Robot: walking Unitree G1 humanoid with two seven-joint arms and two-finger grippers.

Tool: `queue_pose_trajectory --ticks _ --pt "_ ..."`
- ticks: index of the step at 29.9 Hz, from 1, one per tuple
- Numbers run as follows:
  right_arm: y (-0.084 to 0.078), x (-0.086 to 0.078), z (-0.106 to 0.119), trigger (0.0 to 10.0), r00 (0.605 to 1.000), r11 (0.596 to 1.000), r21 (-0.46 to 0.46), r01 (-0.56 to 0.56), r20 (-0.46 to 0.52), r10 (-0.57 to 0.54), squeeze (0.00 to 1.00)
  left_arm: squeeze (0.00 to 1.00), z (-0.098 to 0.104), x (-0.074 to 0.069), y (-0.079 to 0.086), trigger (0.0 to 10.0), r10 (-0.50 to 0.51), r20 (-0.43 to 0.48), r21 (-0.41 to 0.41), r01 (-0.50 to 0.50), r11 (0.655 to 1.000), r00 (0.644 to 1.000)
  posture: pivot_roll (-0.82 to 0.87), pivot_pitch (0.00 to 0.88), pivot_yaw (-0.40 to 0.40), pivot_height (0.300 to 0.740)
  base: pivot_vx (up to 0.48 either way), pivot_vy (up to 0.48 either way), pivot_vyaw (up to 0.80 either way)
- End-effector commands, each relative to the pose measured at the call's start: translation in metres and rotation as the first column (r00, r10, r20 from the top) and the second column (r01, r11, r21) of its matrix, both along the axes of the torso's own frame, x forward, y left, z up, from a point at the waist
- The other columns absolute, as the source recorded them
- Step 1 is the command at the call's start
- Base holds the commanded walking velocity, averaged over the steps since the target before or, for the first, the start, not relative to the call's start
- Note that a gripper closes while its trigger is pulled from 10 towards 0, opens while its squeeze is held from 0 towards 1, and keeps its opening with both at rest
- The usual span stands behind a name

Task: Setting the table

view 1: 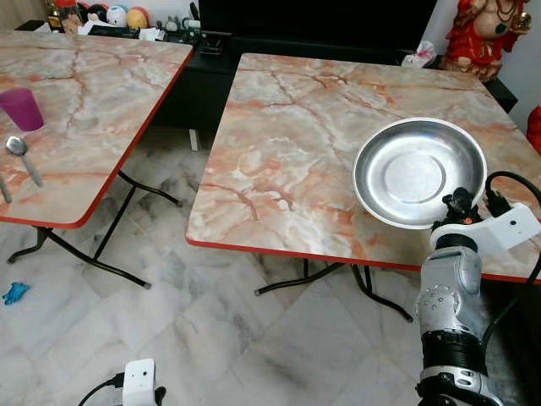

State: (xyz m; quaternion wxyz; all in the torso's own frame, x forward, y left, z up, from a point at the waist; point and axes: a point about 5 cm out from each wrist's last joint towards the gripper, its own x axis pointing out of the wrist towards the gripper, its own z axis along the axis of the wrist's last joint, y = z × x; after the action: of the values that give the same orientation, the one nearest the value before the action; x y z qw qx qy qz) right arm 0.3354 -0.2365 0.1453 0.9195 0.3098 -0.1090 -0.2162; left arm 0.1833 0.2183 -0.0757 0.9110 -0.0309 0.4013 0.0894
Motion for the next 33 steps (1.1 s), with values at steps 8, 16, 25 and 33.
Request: queue_pose_trajectory --ticks 8,16,25,33 --pt "-0.006 -0.002 0.004 10.0 0.999 0.999 -0.015 0.037 0.024 -0.036 0.0 0.0 -0.003 -0.005 0.0 10.0 0.002 -0.021 -0.005 -0.002 1.0 1.0 0.06 0.1 -0.086 0.74 0.0 0.0 0.0" --pt "-0.002 0.0 0.003 10.0 0.999 1.0 -0.018 0.023 0.025 -0.022 0.0 0.0 -0.003 -0.006 -0.001 10.0 0.003 -0.024 -0.008 -0.003 1.0 1.0 0.07 0.101 -0.088 0.74 0.215 0.0 0.0" --pt "0.007 0.002 0.001 10.0 1.0 1.0 -0.022 -0.013 0.023 0.014 0.0 0.0 -0.004 -0.007 0.0 10.0 0.005 -0.026 -0.006 -0.006 1.0 1.0 0.07 0.101 -0.087 0.74 0.32 0.0 0.0" --pt "0.008 0.002 0.0 10.0 1.0 0.999 -0.031 -0.018 0.024 0.018 0.0 0.0 -0.003 -0.006 -0.002 10.0 0.001 -0.021 -0.01 -0.002 1.0 1.0 0.07 0.102 -0.089 0.74 0.333 0.0 0.0"
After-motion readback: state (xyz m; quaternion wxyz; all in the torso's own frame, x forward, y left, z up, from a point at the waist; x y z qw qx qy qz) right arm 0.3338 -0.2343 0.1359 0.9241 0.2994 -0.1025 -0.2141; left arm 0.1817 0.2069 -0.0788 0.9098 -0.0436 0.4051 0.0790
